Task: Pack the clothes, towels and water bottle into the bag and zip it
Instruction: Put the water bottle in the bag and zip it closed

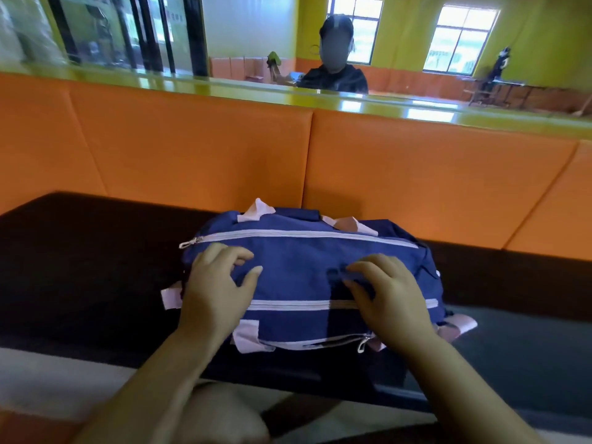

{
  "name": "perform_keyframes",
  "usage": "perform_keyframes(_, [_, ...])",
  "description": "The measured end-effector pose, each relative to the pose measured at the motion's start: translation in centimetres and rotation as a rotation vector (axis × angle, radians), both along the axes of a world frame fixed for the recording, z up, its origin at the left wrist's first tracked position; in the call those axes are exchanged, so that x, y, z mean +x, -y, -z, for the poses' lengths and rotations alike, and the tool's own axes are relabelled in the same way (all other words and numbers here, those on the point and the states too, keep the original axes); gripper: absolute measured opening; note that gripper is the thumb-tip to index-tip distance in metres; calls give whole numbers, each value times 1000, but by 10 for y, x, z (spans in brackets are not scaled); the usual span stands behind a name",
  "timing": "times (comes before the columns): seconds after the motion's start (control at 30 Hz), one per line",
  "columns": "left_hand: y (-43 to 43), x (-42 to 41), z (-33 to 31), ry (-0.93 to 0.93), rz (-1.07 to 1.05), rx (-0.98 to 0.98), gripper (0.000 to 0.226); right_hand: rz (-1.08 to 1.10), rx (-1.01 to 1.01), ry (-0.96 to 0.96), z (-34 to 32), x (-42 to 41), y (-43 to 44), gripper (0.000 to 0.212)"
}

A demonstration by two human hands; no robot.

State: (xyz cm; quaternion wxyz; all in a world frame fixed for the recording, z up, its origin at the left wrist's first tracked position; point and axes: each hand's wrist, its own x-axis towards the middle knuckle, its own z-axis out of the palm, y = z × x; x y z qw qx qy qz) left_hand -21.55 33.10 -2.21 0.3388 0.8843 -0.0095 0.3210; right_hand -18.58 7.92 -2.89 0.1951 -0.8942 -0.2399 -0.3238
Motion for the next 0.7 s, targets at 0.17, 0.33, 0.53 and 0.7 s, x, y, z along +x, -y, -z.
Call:
perform_keyframes(0.17, [55,-26,24,10,155,151,9,66,22,77,28,-29,33,13])
perform_keyframes(0.33, [106,-33,50,-41,306,410,15,107,-123,-9,50,-41,62,31])
perform_keyframes(0.53, [146,-20,60,-253,137,755,31,98,-169,-97,59,-31,77,54])
perform_keyframes(0.7, [167,-11,62,-323,-32,758,34,30,-136,-153,59,-24,73,44])
